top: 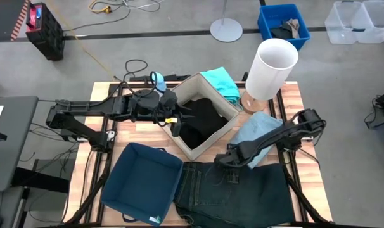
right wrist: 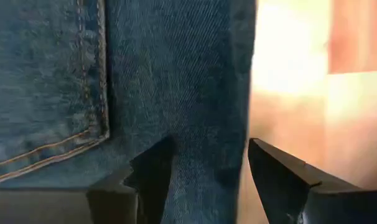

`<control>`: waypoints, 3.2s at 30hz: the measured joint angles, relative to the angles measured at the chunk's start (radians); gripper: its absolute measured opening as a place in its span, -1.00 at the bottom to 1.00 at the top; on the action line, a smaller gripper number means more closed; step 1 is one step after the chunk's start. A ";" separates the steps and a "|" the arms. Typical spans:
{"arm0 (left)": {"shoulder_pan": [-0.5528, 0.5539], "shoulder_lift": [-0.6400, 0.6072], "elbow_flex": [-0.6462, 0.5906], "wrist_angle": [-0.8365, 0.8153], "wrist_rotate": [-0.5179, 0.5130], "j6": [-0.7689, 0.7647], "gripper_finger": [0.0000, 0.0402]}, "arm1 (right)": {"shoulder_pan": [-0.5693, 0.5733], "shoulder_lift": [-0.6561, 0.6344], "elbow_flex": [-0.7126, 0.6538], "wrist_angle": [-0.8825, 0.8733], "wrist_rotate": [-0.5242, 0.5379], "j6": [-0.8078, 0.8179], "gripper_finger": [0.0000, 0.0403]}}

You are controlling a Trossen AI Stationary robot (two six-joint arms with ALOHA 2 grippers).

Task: Sort clothes
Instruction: Put the blue pants into the white laundry organizer

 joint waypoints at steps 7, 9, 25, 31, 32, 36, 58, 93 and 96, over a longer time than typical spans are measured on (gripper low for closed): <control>0.000 0.000 0.000 0.000 -0.005 0.000 -0.14 | -0.014 0.076 0.007 0.003 -0.046 0.006 0.16; 0.000 0.000 0.000 0.002 -0.008 0.000 -0.14 | -0.013 0.085 0.008 0.005 -0.045 0.006 0.14; 0.000 0.000 0.000 -0.003 -0.010 0.000 -0.14 | -0.011 0.087 0.003 0.051 -0.065 0.032 -0.88; 0.000 0.000 0.000 -0.005 -0.012 -0.001 -0.14 | -0.004 0.067 0.001 0.044 -0.064 0.033 -0.98; 0.000 0.000 0.000 -0.005 -0.012 -0.001 -0.14 | -0.004 0.052 0.001 0.042 -0.063 0.033 -0.98; 0.000 0.000 0.000 -0.005 -0.012 -0.001 -0.14 | -0.005 -0.031 -0.005 0.006 -0.061 0.035 -0.99; 0.000 0.000 0.000 -0.004 -0.022 0.014 -0.14 | -0.003 -0.637 -0.001 -0.145 -0.094 0.033 -1.00; 0.000 0.000 0.000 -0.005 -0.041 0.016 -0.14 | 0.100 -0.509 0.053 -0.150 0.113 0.014 0.40; 0.000 0.000 0.000 -0.005 -0.042 0.018 -0.14 | 0.125 -0.536 0.068 -0.126 0.132 0.015 0.40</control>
